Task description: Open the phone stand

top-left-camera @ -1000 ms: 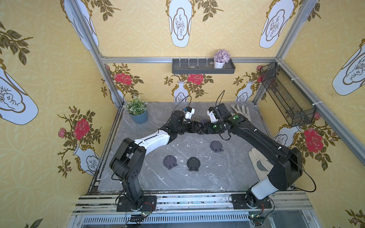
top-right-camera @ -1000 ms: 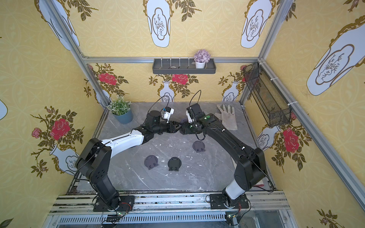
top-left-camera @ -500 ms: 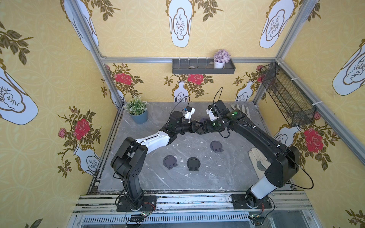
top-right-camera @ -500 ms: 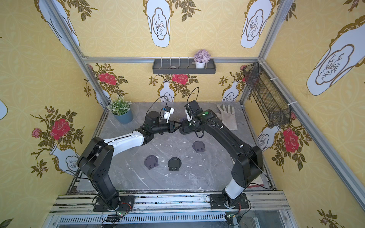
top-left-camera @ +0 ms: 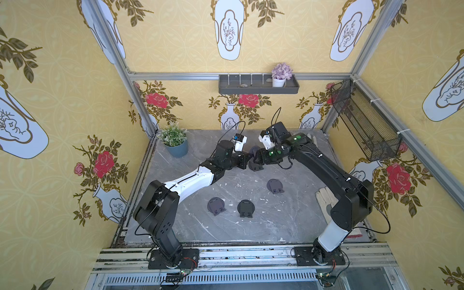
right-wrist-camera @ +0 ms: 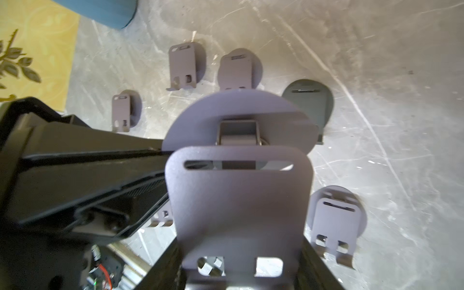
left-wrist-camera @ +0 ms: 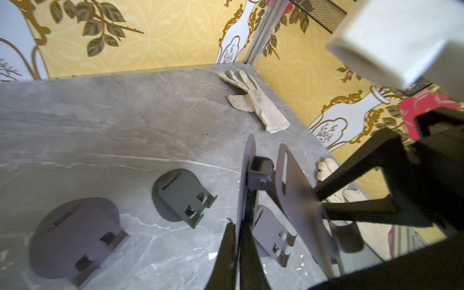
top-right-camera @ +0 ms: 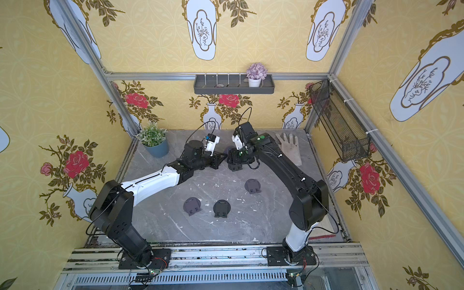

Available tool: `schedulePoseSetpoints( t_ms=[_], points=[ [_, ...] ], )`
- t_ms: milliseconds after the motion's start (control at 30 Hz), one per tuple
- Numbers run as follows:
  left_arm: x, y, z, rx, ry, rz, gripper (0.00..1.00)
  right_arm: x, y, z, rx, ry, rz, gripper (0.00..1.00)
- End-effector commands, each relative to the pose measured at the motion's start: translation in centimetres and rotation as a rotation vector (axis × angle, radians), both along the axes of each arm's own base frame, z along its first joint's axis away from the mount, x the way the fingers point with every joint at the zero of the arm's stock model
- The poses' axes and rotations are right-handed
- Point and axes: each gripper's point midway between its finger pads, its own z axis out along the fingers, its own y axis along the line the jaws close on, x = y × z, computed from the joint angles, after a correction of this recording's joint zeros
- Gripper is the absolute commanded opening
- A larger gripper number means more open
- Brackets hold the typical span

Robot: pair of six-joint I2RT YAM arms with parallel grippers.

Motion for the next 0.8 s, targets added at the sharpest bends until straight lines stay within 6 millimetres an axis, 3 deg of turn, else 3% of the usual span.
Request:
schedulePoseSetpoints(
  t_ms=[0, 267, 467, 533, 600, 633, 667, 767],
  points=[
    [1.2, 6.9, -6.4, 0.320, 0.044, 0.266, 0.00, -0.9, 0.7, 1.4, 0.057, 0.033, 0.036, 0.26],
    [0.8, 6.9, -6.2, 0.304, 0.025, 0.253, 0.00, -0.5, 1.1, 1.2, 0.064, 0.055, 0.050, 0.26],
    [0.3, 5.4, -3.3, 0.194, -0.006, 0.200, 0.00, -0.3, 1.8, 0.4, 0.087, 0.072, 0.045, 0.28],
    [0.1, 4.9, -1.9, 0.155, -0.023, 0.179, 0.00, -0.3, 2.1, 0.4, 0.104, 0.075, 0.055, 0.39],
    [-0.2, 4.5, -0.6, 0.119, -0.041, 0.156, 0.00, -0.2, 2.4, 0.5, 0.123, 0.066, 0.061, 0.80],
    [-0.3, 4.4, -0.1, 0.107, -0.050, 0.151, 0.00, -0.1, 2.6, 0.7, 0.133, 0.059, 0.060, 0.93],
    [-0.3, 4.5, 0.4, 0.098, -0.053, 0.153, 0.00, 0.1, 2.6, 0.9, 0.144, 0.046, 0.057, 0.99],
    [-0.4, 4.4, 0.9, 0.089, -0.055, 0.151, 0.00, 0.7, 3.0, 1.1, 0.169, 0.028, 0.047, 0.98]
  ],
)
